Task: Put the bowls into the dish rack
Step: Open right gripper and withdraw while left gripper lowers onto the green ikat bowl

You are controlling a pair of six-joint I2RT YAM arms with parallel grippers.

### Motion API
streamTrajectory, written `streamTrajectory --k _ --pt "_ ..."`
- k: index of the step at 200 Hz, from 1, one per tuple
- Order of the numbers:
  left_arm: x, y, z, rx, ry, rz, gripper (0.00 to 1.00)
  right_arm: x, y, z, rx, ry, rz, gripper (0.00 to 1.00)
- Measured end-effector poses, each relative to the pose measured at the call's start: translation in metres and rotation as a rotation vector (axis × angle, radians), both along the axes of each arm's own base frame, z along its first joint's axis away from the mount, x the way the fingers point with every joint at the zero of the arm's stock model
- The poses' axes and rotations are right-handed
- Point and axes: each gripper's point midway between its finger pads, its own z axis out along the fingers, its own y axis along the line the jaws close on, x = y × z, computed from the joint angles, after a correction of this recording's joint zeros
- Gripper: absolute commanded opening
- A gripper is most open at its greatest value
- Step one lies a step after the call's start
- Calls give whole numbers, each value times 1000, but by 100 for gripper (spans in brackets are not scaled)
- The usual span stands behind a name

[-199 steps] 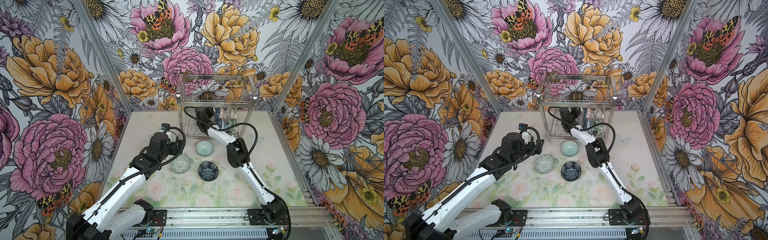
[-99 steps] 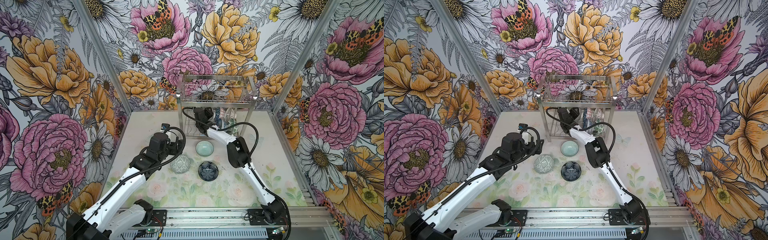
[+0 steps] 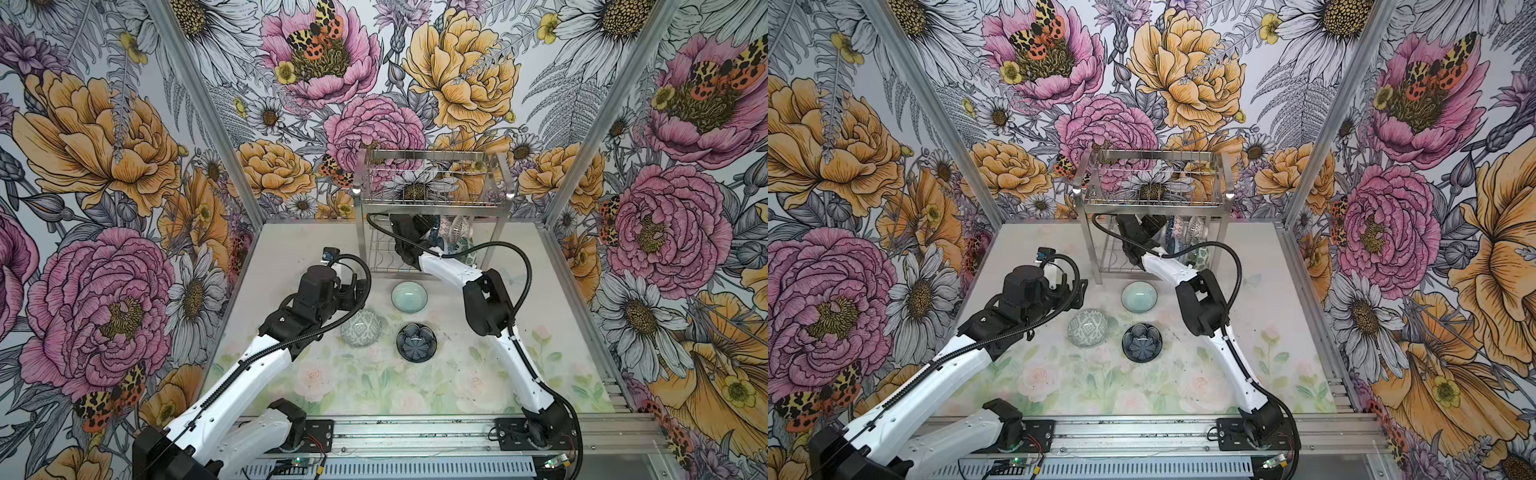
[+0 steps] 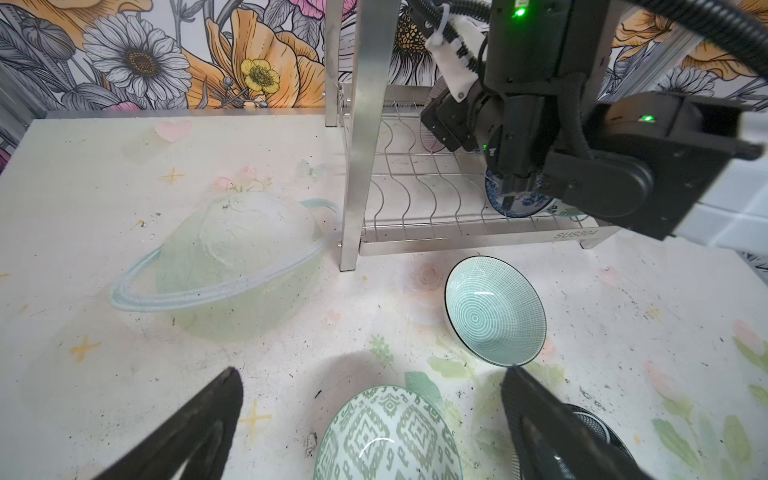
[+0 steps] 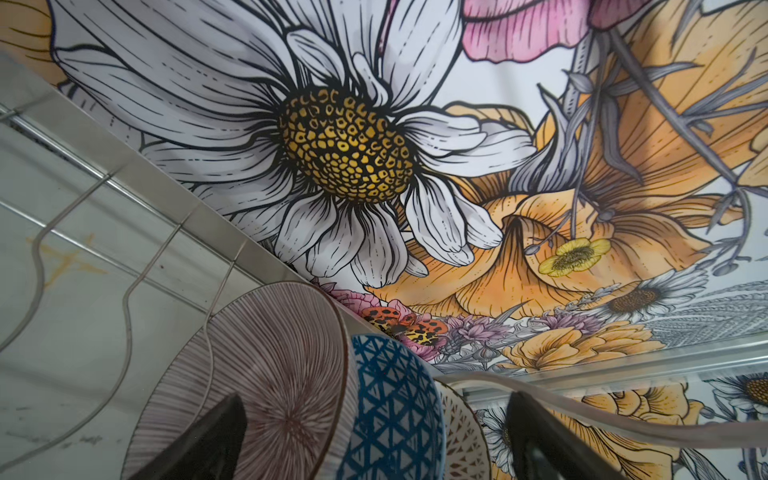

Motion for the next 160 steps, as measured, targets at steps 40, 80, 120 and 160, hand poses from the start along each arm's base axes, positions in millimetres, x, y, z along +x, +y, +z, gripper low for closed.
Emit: streamTrajectory --k 40,80,120,160 --pt "4 -3 -6 -2 15 -6 99 -37 -14 14 28 22 34 100" --pt "12 -6 -20 -4 55 -6 99 -77 -19 19 72 37 95 100" --pt "13 -8 -27 -17 84 6 99 -114 -12 15 122 70 177 100" --pt "8 1 -38 -48 122 50 99 -150 -1 14 195 92 252 100"
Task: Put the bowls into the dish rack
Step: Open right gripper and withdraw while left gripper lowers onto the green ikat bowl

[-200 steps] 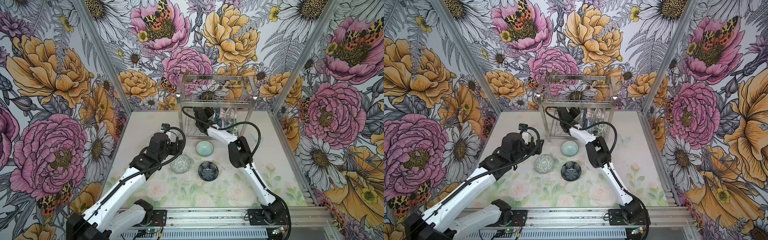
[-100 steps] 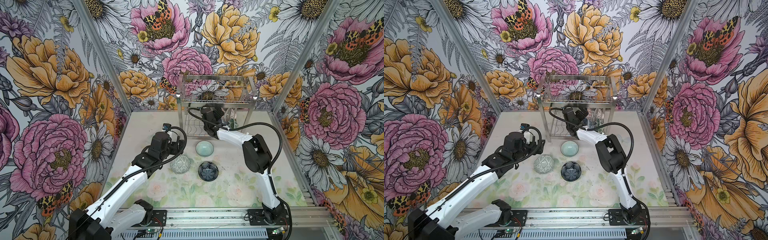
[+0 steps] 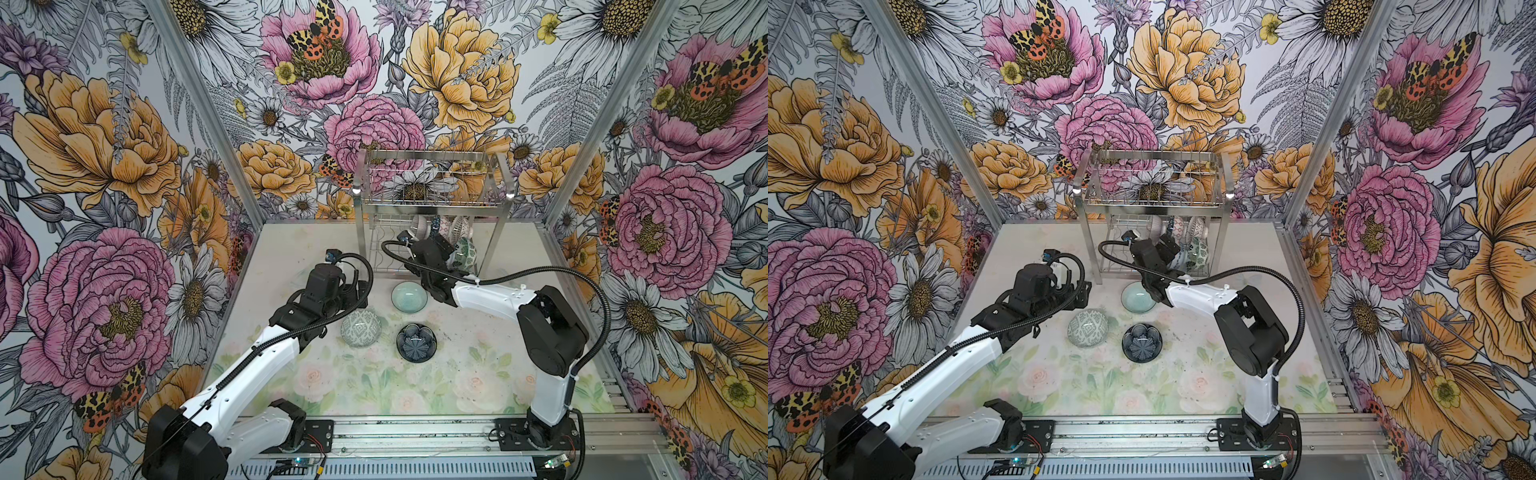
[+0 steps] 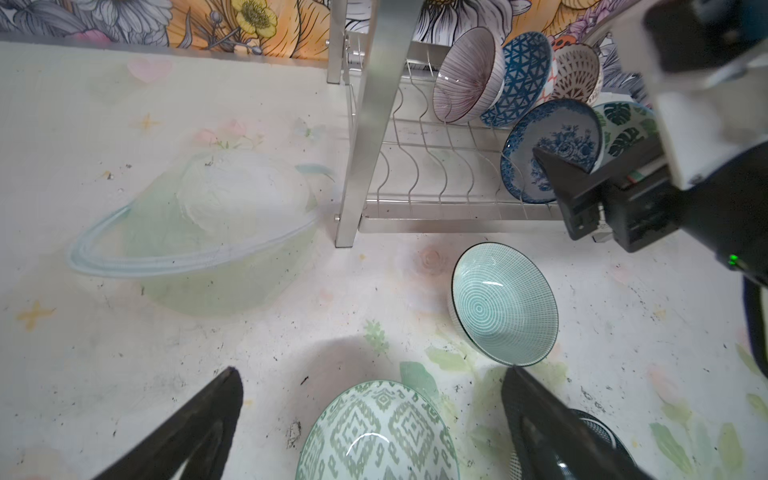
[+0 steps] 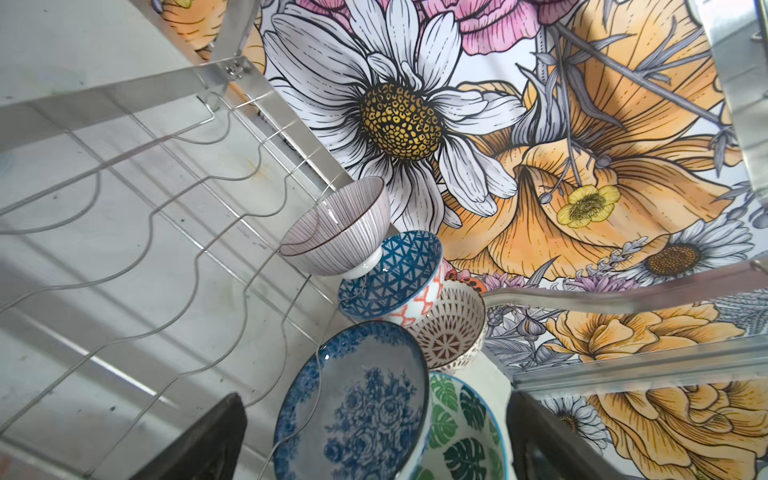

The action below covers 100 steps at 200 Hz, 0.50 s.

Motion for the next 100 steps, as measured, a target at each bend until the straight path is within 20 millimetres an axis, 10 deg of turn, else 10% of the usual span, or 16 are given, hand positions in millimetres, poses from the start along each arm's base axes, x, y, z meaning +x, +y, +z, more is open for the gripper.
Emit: streamTrajectory --k 100 --pt "-48 15 -90 -91 284 72 99 -79 -20 72 347 -41 77 100"
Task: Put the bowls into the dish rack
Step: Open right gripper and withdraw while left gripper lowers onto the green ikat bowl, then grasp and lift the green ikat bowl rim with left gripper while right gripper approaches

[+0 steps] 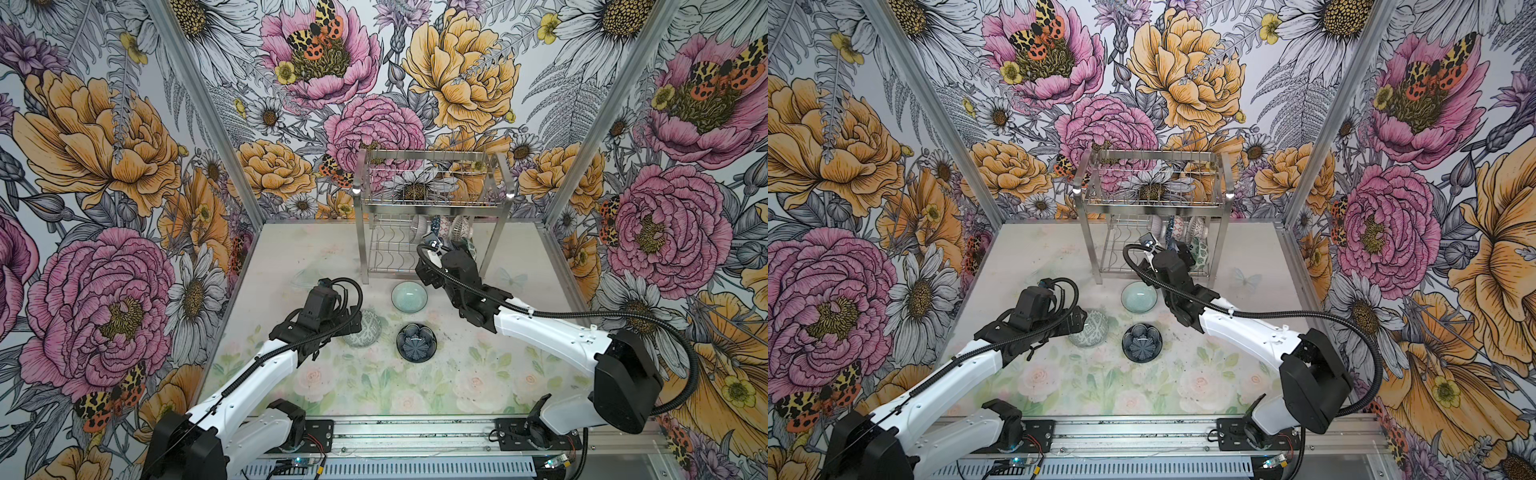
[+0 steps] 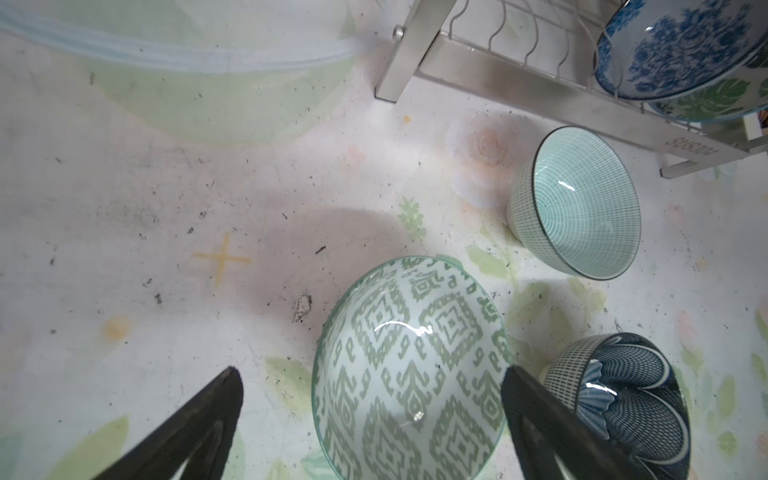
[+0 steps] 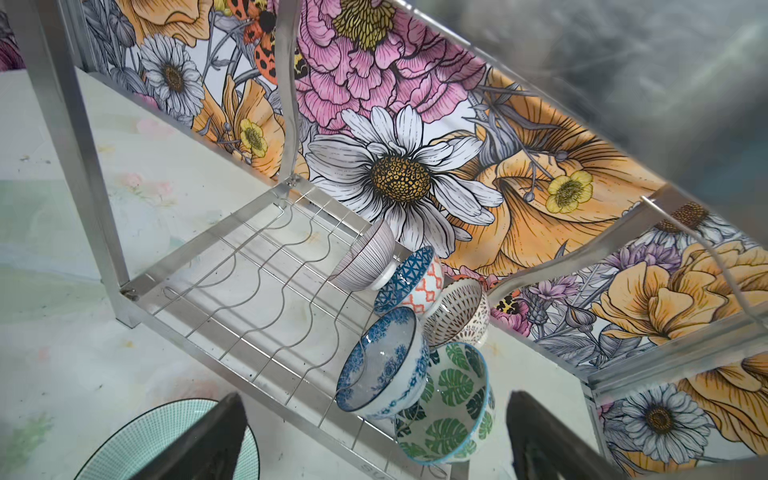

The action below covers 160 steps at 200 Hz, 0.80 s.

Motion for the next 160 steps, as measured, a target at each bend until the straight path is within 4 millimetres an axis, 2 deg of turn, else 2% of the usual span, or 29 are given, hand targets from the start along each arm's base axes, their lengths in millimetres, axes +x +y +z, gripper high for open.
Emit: streamTrajectory --k 47,94,120,160 --pt "-8 1 -35 5 106 19 99 -19 -14 -2 63 25 1 100" --pt "-7 -5 -56 -20 159 24 95 -35 -46 26 252 -6 -12 100" --pt "-4 -8 -61 -31 166 22 89 -38 -60 31 308 -12 -36 100" --pt "-1 -8 -68 -48 179 35 69 -39 -61 24 318 17 -38 100"
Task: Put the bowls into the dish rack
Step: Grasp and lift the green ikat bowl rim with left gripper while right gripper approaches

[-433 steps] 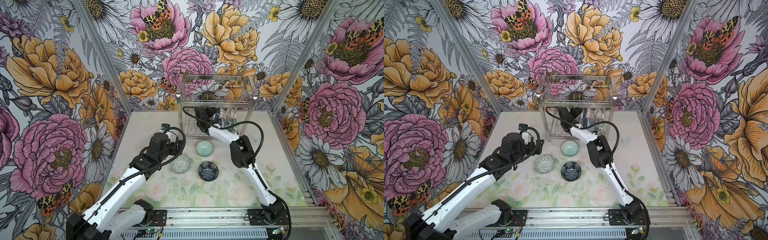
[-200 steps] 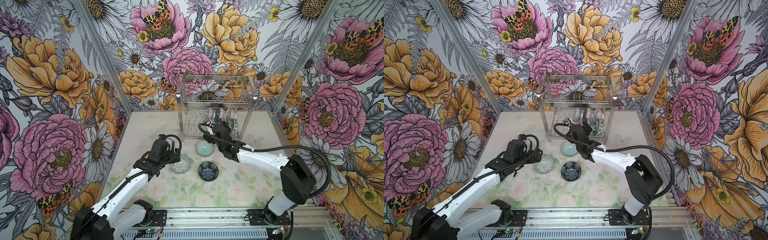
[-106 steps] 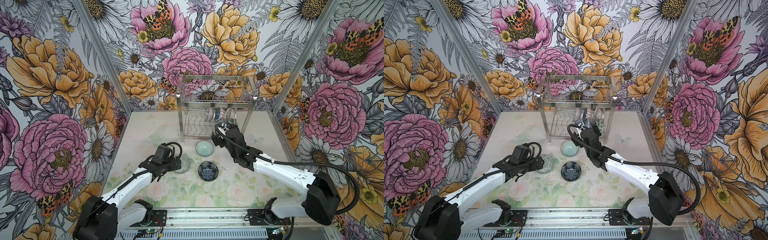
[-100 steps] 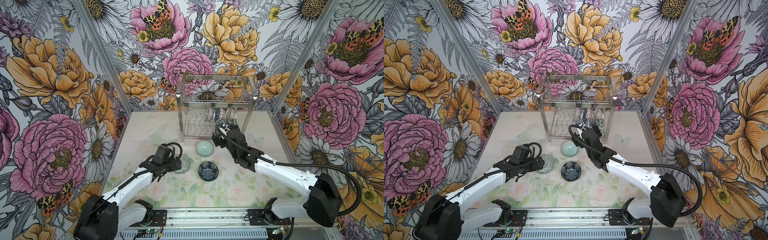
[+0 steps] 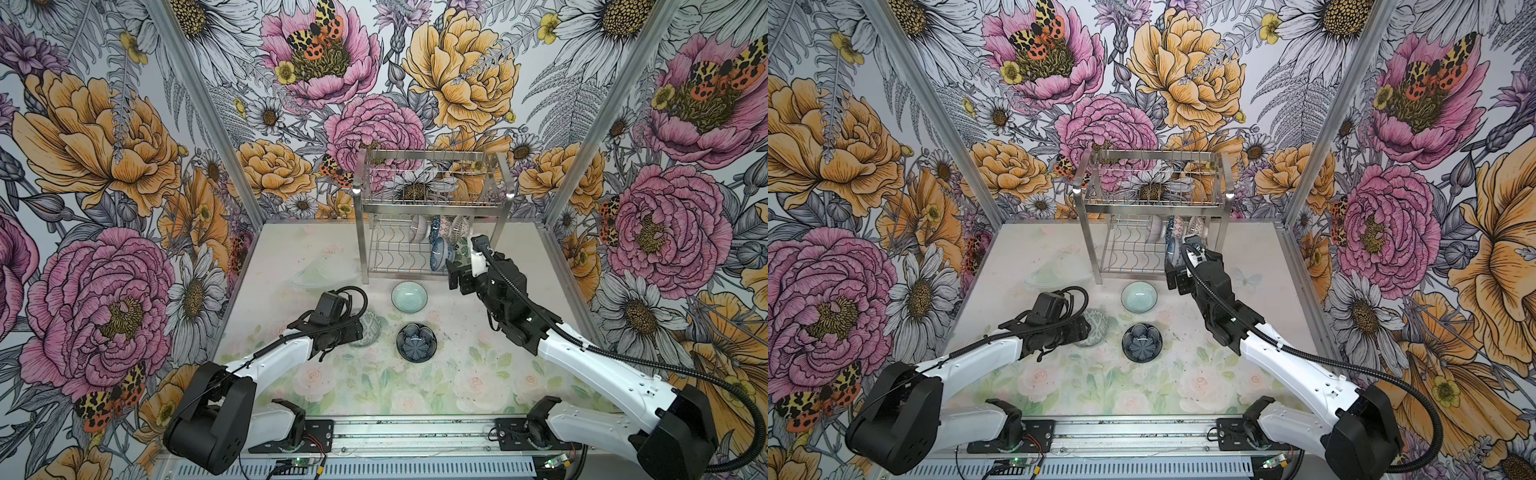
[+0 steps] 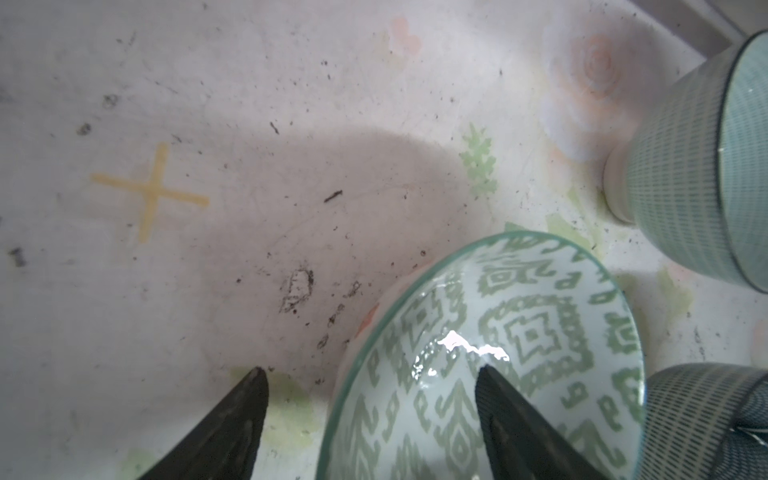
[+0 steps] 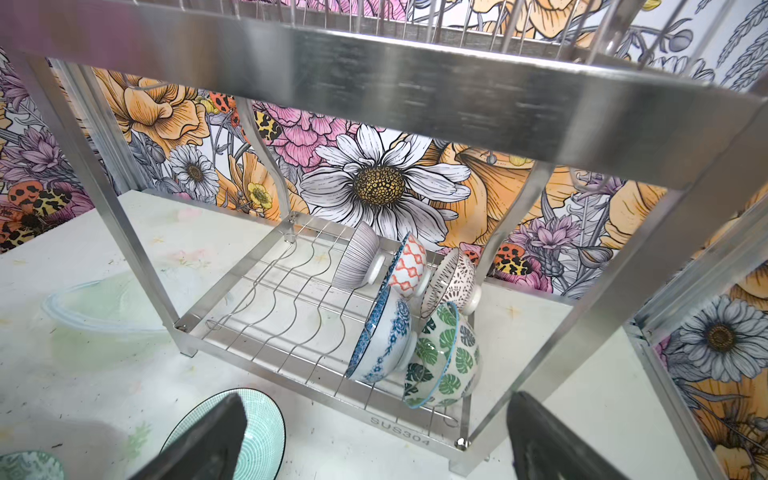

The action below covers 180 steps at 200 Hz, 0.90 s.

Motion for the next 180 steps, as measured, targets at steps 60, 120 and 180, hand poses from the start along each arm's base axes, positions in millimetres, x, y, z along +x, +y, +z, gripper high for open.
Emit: streamTrajectory --k 60,120,180 --pt "2 3 -6 -2 5 12 27 0 0 -1 4 8 3 100" --pt "4 2 -3 -13 -2 6 0 0 -2 -4 -1 16 -2 100" --pt "5 9 40 42 -107 -16 0 -6 -2 1 13 16 15 100"
